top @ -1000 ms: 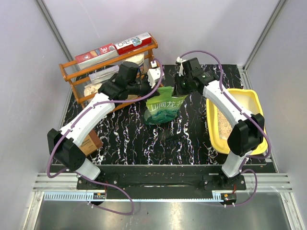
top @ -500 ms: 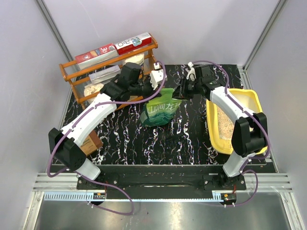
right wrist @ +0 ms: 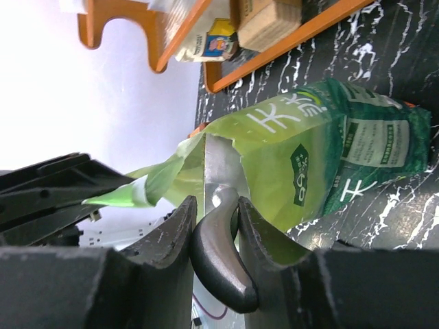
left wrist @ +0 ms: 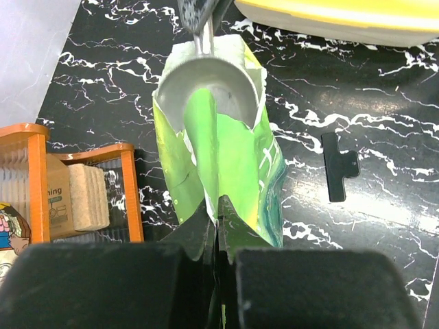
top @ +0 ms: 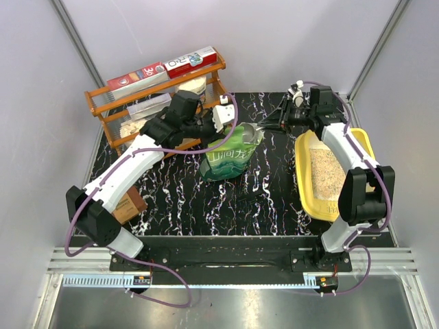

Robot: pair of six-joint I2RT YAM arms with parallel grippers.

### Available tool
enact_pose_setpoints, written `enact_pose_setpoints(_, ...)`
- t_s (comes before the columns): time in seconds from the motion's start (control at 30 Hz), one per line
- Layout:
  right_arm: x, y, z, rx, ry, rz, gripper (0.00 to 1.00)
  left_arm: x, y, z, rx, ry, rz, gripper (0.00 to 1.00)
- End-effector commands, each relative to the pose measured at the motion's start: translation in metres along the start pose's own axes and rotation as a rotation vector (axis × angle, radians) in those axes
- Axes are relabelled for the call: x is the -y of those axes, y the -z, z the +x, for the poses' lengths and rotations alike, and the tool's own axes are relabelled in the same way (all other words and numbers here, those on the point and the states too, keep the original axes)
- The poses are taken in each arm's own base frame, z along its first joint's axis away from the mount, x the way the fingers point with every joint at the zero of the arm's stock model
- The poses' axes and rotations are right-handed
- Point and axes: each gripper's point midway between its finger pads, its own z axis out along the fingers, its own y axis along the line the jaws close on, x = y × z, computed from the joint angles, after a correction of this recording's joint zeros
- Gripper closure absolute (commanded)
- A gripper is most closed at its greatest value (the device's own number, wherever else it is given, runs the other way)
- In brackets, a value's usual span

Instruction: Fill the litter box with clean litter

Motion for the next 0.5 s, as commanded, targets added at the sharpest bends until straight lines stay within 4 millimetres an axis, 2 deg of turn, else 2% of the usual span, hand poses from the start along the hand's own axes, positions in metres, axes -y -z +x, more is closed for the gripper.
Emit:
enact_pose_setpoints(0.0,-0.060,0.035,0.014,-0.042,0.142,-0.179,1.00,0.000,0.032,-0.042,0.119,-0.143,-0.043,1.00)
enact_pose_setpoints(0.03,-0.058,0.039,0.018,-0.052,0.113,-0.163,1.00,0.001,0.036,-0.044,0.122,-0.165,-0.044,1.00)
enact_pose_setpoints(0.17,-0.044,0.056,0.010,-0.004,0.033,-0.127,1.00,0.003,0.044,-0.044,0.115,-0.197,-0.051,1.00)
enact_pose_setpoints(0.2,-0.044,0.059,0.015,-0.023,-0.008,-0.148,1.00,0.002,0.045,-0.045,0.114,-0.202,-0.056,1.00)
enact_pose_setpoints(0.27,-0.050,0.059,0.014,-0.022,0.028,-0.188,1.00,0.001,0.044,-0.038,0.082,-0.210,-0.055,1.00)
enact_pose_setpoints(0.3,-0.045,0.066,0.006,0.007,0.038,-0.180,1.00,0.000,0.045,-0.036,0.068,-0.222,-0.054,1.00)
enact_pose_setpoints(0.33,-0.045,0.067,0.005,0.011,0.042,-0.177,1.00,0.000,0.041,-0.027,0.030,-0.230,-0.044,1.00)
enact_pose_setpoints(0.47,-0.050,0.071,0.009,0.012,0.079,-0.185,1.00,-0.003,0.041,-0.023,0.001,-0.259,-0.043,1.00)
